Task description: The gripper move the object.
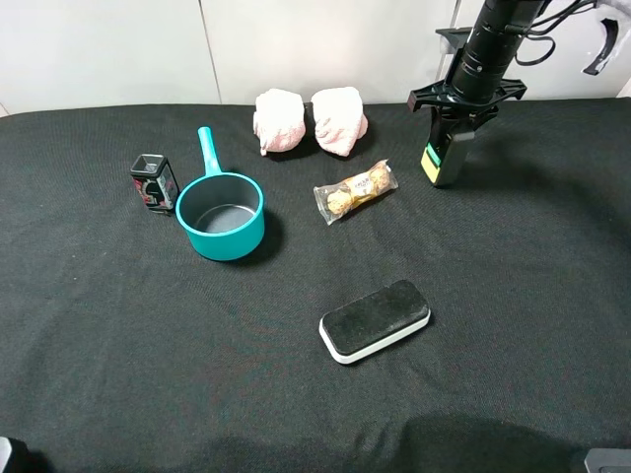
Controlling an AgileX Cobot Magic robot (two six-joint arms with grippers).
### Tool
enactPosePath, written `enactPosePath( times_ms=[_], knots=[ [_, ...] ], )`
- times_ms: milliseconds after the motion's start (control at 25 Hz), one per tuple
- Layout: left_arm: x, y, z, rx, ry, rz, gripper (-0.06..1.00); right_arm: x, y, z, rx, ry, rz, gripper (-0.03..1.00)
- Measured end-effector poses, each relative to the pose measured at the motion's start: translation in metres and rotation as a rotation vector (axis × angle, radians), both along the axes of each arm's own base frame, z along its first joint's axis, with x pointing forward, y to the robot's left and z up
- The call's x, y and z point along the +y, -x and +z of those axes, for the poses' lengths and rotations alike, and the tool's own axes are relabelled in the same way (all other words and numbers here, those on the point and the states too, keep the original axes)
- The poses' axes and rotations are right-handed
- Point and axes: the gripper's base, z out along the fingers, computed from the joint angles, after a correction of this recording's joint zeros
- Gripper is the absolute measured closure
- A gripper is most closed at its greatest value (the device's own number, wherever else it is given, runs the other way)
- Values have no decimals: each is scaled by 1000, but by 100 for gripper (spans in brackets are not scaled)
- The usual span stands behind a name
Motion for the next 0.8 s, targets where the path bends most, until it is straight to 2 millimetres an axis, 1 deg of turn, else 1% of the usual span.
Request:
enactPosePath(
  times_ms=[400, 520, 640, 800],
  knots=[
    [0, 0, 0, 0, 0, 0, 18, 0, 1, 1, 5, 2, 17, 68],
    [0, 0, 0, 0, 0, 0, 18, -2, 3, 5, 11, 13, 21, 68],
    [0, 0, 0, 0, 0, 0, 18, -3, 6, 13, 16, 26, 27, 68],
    [0, 0, 0, 0, 0, 0, 18, -4, 10, 29, 2, 24, 29, 68]
  ],
)
